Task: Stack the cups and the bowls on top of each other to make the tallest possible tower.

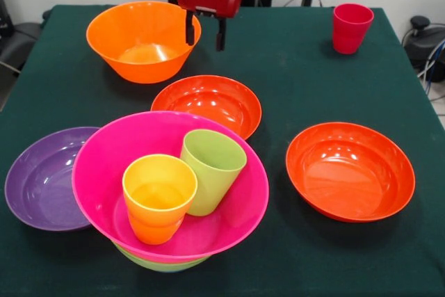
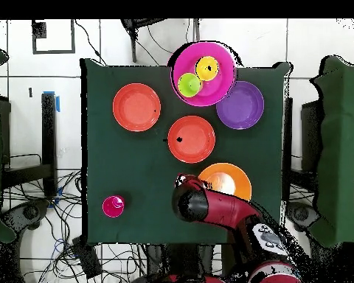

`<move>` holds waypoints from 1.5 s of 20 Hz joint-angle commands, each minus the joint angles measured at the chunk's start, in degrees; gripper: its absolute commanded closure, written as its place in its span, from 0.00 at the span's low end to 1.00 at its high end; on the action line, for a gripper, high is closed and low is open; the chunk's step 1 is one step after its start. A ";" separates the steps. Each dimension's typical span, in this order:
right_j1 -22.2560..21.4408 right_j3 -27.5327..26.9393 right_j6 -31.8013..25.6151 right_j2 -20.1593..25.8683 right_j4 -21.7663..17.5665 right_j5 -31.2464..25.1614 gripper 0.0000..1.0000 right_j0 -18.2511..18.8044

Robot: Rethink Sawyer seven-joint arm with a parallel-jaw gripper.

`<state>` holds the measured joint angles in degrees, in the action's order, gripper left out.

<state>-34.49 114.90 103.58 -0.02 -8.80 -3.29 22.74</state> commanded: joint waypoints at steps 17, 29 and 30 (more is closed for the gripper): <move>0.45 -2.74 5.88 1.83 -0.48 -0.85 0.00 2.57; 1.57 -2.71 5.04 1.69 -1.61 -0.22 0.00 3.68; 1.92 -3.12 4.80 1.82 -1.66 -0.35 0.00 3.90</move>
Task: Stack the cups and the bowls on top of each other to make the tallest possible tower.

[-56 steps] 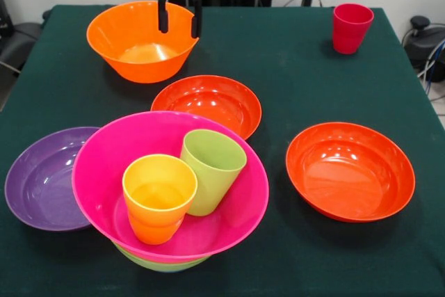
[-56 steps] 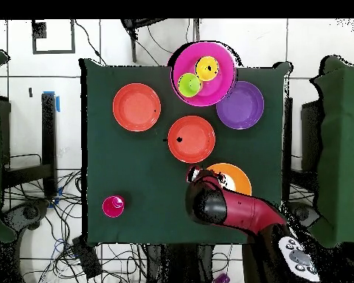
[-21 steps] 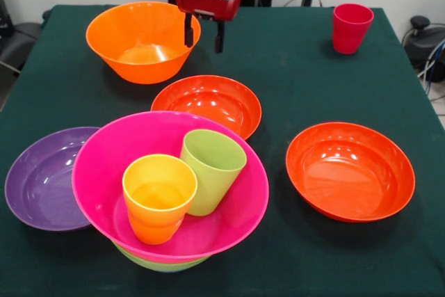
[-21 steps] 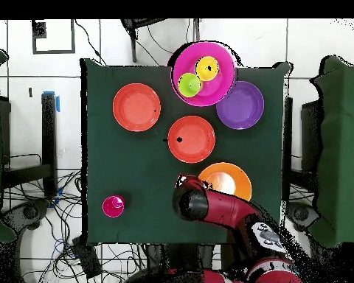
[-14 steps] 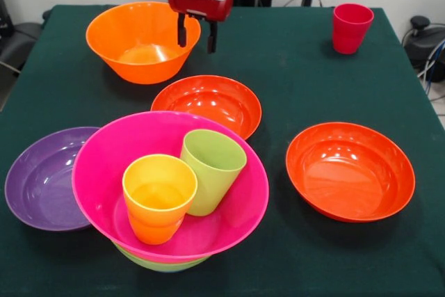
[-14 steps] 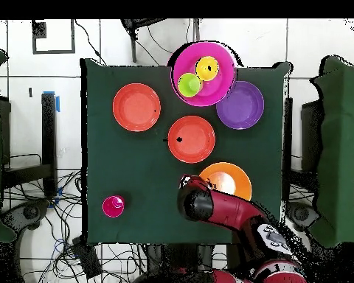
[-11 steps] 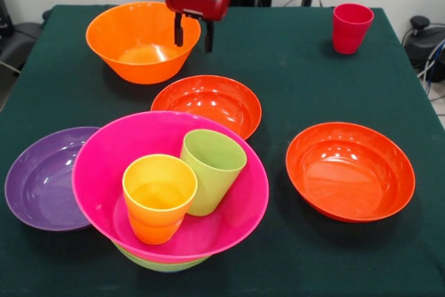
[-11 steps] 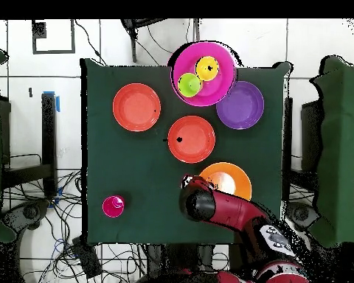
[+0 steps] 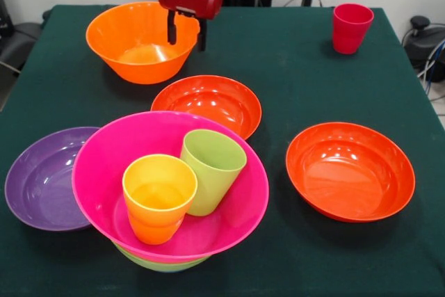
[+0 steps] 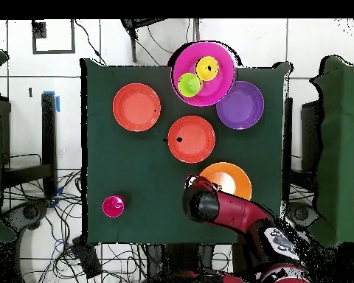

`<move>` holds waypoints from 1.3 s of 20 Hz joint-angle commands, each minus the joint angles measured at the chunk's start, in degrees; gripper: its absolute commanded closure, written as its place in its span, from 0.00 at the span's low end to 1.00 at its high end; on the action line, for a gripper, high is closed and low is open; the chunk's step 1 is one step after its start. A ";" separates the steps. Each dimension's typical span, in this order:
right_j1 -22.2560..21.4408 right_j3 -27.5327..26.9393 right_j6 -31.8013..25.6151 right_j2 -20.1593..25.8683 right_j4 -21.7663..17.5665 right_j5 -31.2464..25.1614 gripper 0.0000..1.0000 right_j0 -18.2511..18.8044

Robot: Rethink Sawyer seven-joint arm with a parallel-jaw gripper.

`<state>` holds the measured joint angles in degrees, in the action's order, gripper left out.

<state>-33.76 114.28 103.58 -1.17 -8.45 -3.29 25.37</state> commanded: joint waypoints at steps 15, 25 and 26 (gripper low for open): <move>1.64 -2.55 4.62 3.76 -2.11 -0.33 1.00 2.22; -5.23 -1.56 1.76 6.50 -1.36 -7.69 1.00 4.60; -7.08 -0.87 1.26 7.31 -1.09 -9.22 1.00 5.15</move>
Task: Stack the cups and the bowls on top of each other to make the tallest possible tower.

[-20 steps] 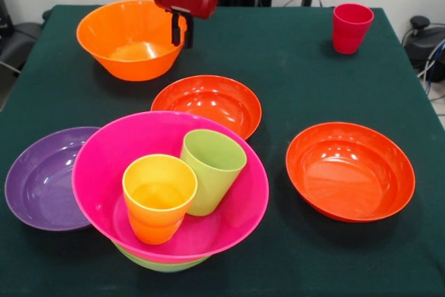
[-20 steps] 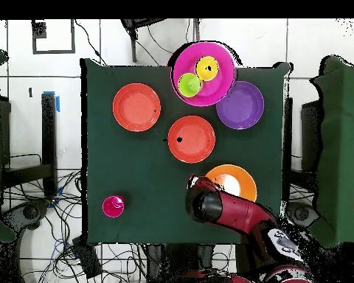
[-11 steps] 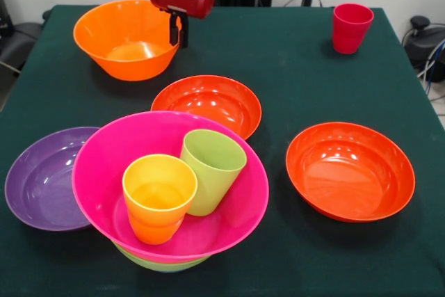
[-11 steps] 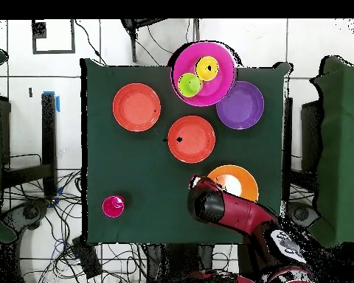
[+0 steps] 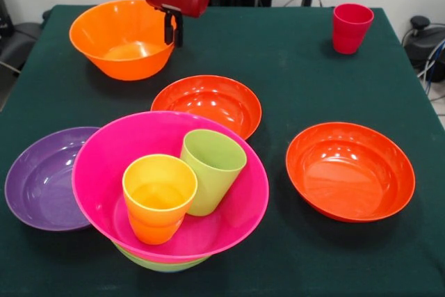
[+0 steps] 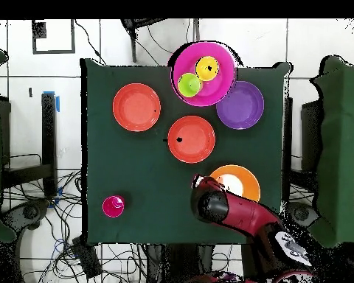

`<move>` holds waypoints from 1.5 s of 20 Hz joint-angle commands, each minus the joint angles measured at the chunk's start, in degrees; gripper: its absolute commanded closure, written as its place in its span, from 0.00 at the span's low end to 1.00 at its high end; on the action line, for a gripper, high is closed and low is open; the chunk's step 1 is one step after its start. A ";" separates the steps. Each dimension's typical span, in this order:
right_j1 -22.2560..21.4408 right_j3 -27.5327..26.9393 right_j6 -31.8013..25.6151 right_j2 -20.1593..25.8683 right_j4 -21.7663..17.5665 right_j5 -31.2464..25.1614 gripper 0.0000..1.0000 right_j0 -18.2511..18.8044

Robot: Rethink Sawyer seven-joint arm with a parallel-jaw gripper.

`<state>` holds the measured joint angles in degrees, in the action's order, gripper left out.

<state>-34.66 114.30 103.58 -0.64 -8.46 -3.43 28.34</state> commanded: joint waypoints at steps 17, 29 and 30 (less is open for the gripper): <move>-22.13 -3.47 -2.69 13.42 3.20 -31.65 1.00 6.56; -24.15 -9.68 0.38 12.38 3.29 -40.64 1.00 3.61; -24.34 -10.26 0.39 12.41 3.37 -41.56 1.00 3.48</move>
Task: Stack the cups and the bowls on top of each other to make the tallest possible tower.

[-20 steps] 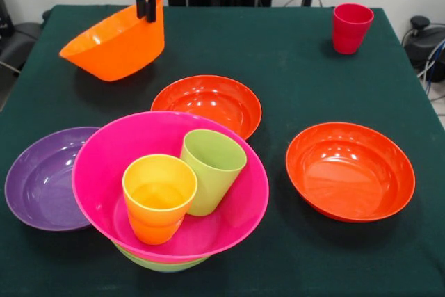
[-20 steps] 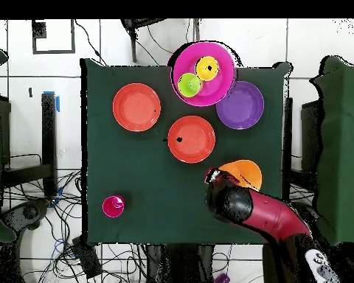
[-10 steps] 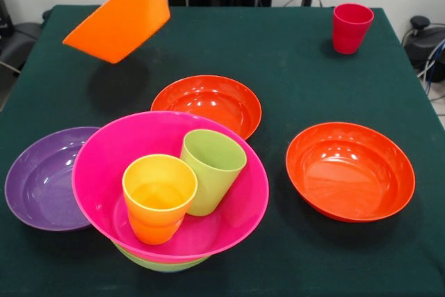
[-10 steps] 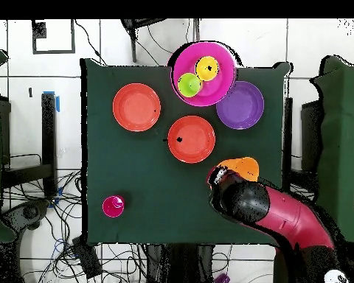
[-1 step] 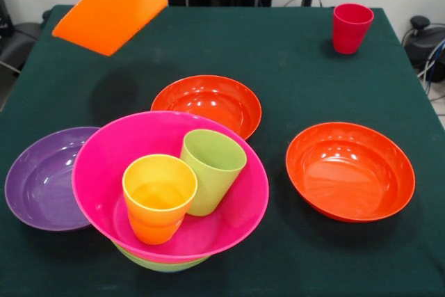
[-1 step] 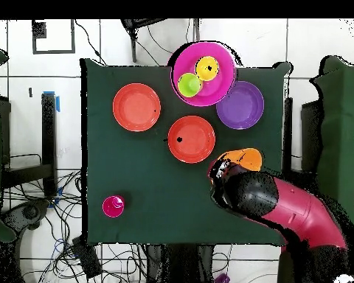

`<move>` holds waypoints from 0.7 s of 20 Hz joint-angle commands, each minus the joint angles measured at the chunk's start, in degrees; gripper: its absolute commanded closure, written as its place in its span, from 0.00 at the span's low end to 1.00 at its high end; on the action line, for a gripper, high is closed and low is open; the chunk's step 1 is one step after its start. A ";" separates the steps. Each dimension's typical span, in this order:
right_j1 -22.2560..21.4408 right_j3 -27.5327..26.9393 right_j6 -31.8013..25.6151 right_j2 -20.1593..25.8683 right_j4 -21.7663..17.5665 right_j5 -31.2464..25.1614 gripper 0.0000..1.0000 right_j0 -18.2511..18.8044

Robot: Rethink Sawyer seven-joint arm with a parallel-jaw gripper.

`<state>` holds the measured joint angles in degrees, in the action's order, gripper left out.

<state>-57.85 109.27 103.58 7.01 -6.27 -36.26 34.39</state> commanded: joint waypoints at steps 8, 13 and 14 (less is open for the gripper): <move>-2.92 -13.13 0.51 5.27 1.87 -18.14 1.00 -3.81; -2.71 -19.25 1.13 5.61 2.20 -24.03 1.00 -4.60; -2.57 -20.28 1.39 5.67 2.36 -24.92 1.00 -4.81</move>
<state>-60.47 97.57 103.58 7.59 -5.08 -51.52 31.60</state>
